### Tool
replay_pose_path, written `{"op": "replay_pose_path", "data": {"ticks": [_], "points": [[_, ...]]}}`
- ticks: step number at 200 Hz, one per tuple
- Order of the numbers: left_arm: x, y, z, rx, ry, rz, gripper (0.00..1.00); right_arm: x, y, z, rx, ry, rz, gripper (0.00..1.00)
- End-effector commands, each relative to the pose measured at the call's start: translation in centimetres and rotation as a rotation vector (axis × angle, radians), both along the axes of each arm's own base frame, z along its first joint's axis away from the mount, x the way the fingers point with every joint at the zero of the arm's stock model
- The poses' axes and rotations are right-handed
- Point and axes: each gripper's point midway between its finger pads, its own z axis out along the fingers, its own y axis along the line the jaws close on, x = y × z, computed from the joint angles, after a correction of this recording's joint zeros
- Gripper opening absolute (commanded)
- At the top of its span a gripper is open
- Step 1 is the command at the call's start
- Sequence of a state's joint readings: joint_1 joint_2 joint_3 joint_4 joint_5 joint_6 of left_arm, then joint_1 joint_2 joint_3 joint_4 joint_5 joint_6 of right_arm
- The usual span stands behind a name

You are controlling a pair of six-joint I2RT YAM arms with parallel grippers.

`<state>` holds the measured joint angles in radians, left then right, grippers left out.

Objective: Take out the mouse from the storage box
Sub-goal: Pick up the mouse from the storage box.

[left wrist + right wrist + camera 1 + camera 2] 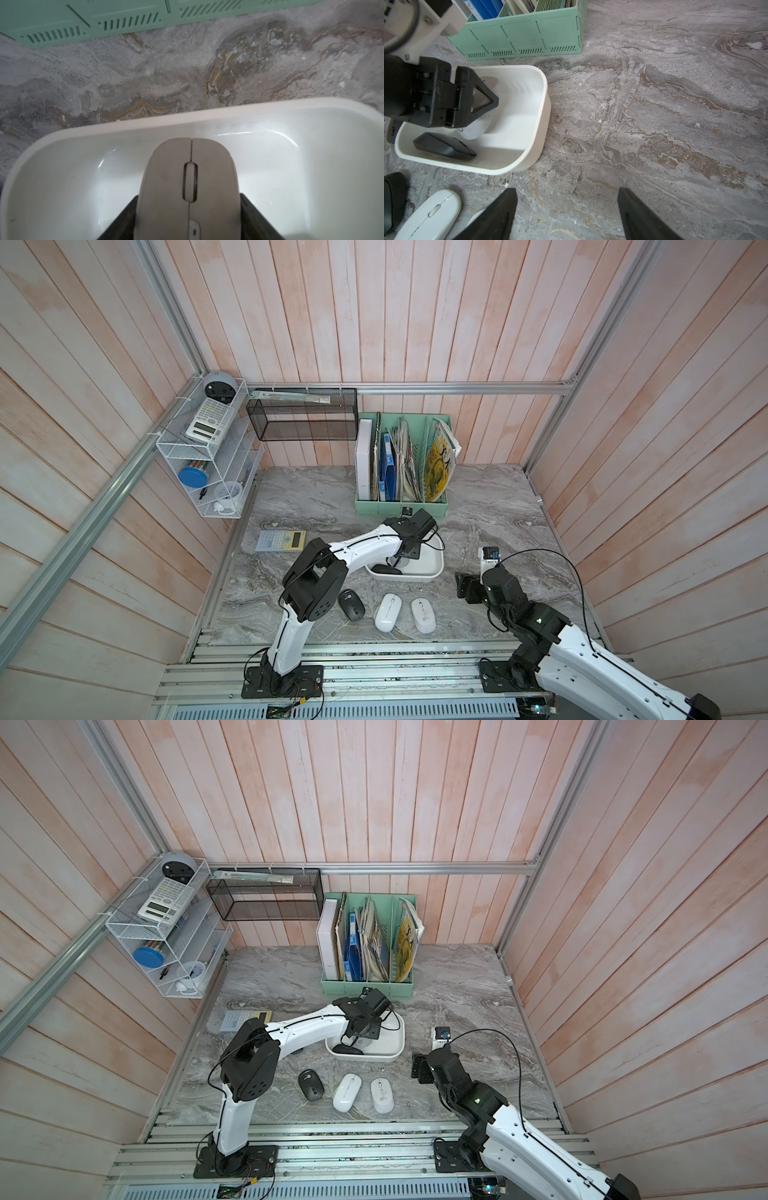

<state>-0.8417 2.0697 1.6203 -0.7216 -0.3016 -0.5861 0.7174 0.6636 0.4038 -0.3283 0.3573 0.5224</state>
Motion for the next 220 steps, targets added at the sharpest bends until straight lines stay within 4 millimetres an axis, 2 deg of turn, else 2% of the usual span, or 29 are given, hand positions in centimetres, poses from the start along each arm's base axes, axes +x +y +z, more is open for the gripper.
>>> {"op": "replay_pose_path", "data": {"ticks": [1,79,111,166,168,173,191,220], "points": [[0.5,0.1,1.9,-0.023,-0.058,-0.002,0.58,0.1,-0.2,-0.2,-0.003,-0.01,-0.004,0.83],[-0.2,0.2,4.7,-0.053,-0.087,0.003,0.58,0.0,-0.4,0.0,0.0,-0.017,-0.012,0.83],[-1.4,-0.1,5.9,-0.031,-0.092,-0.021,0.58,-0.1,-1.1,0.3,0.0,-0.021,-0.042,0.83],[-6.2,-0.8,8.1,-0.06,-0.094,-0.069,0.58,-1.5,-5.3,2.1,-0.039,-0.011,-0.223,0.83],[-7.1,-1.5,8.1,-0.062,-0.093,-0.093,0.58,-1.5,-5.5,2.2,-0.038,-0.011,-0.228,0.83],[-8.0,-1.9,8.2,-0.065,-0.092,-0.11,0.58,-1.7,-5.8,2.3,-0.037,-0.009,-0.239,0.83],[-10.4,-3.0,8.5,-0.08,-0.088,-0.145,0.58,-2.4,-7.0,2.8,-0.018,-0.011,-0.298,0.83],[-13.9,-5.0,7.8,-0.109,-0.061,-0.189,0.58,-3.4,-8.7,3.5,0.027,-0.009,-0.388,0.83]]}}
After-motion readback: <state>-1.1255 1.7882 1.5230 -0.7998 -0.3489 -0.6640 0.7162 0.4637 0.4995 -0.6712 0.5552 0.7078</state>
